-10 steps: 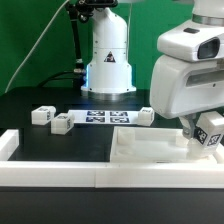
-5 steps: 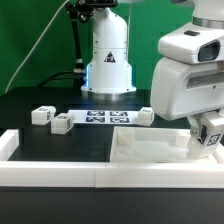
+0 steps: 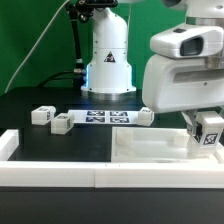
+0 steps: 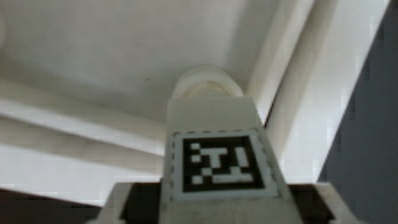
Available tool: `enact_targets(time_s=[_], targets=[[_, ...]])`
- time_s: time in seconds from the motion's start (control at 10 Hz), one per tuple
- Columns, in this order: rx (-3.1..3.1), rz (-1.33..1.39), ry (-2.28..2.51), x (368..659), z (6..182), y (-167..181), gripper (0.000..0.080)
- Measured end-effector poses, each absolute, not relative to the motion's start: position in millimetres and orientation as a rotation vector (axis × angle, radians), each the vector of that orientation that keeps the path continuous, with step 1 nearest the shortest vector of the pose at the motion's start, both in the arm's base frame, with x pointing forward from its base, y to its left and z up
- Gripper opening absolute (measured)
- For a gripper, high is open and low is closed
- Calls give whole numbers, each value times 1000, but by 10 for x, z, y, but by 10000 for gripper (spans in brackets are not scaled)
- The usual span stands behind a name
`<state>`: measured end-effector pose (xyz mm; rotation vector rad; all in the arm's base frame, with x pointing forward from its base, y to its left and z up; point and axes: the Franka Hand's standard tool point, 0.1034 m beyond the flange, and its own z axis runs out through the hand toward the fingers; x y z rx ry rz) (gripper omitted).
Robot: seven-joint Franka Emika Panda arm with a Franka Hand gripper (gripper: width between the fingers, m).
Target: Assemble one leg
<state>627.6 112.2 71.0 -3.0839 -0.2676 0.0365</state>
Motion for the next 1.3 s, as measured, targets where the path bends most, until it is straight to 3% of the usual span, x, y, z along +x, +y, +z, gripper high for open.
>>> enact_targets(time_s=[0.4, 1.3], targets=[[-3045, -161, 221, 6195, 711, 1122, 291], [-2584, -22, 1493, 6155, 663, 1239, 292]])
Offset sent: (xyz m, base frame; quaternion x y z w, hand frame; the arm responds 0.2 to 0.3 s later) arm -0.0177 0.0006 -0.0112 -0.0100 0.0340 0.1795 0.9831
